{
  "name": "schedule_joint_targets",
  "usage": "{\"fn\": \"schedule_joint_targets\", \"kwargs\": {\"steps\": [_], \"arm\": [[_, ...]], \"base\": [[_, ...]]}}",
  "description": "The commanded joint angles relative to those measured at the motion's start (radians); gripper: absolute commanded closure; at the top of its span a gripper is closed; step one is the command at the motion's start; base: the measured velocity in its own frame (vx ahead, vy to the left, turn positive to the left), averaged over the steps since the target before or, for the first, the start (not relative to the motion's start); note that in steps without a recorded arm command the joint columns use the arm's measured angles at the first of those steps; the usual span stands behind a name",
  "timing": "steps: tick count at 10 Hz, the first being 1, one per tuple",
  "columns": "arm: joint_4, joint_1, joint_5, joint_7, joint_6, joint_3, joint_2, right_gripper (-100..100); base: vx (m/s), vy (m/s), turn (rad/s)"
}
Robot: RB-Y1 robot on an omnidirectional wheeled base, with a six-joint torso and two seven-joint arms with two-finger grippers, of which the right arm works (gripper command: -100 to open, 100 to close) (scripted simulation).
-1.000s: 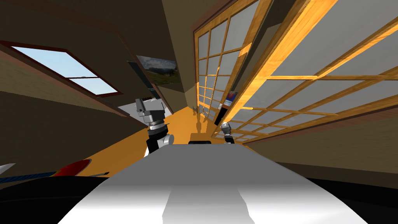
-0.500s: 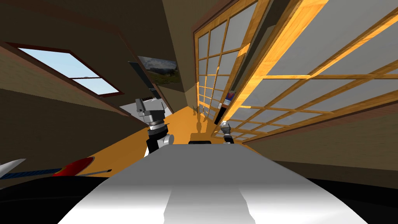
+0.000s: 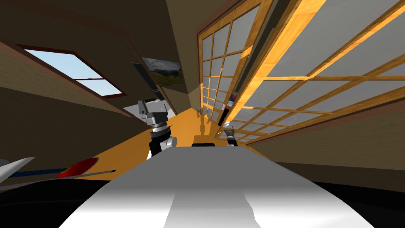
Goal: Pull the door open
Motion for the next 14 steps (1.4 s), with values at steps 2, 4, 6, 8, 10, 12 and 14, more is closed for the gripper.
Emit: {"fn": "schedule_joint_targets", "kwargs": {"steps": [2, 4, 6, 8, 10, 12, 14], "arm": [[-0.015, 0.002, -0.037, -0.074, 0.006, 0.023, 0.002, -100], [-0.021, 0.003, -0.054, -0.126, 0.008, 0.033, 0.003, -100], [-0.028, 0.004, -0.07, -0.172, 0.011, 0.043, 0.003, -100], [-0.034, 0.005, -0.086, -0.212, 0.013, 0.053, 0.004, -100], [-0.046, 0.006, -0.115, -0.275, 0.018, 0.071, 0.005, -100], [-0.051, 0.007, -0.127, -0.324, 0.019, 0.079, 0.006, -100], [-0.056, 0.008, -0.14, -0.357, 0.021, 0.086, 0.006, -100]], "base": [[-0.058, -0.008, 0.012], [-0.051, -0.011, 0.006], [-0.043, -0.006, 0.006], [-0.059, -0.007, 0.008], [-0.056, -0.011, 0.01], [-0.041, -0.011, 0.004], [-0.044, -0.011, 0.006]]}}
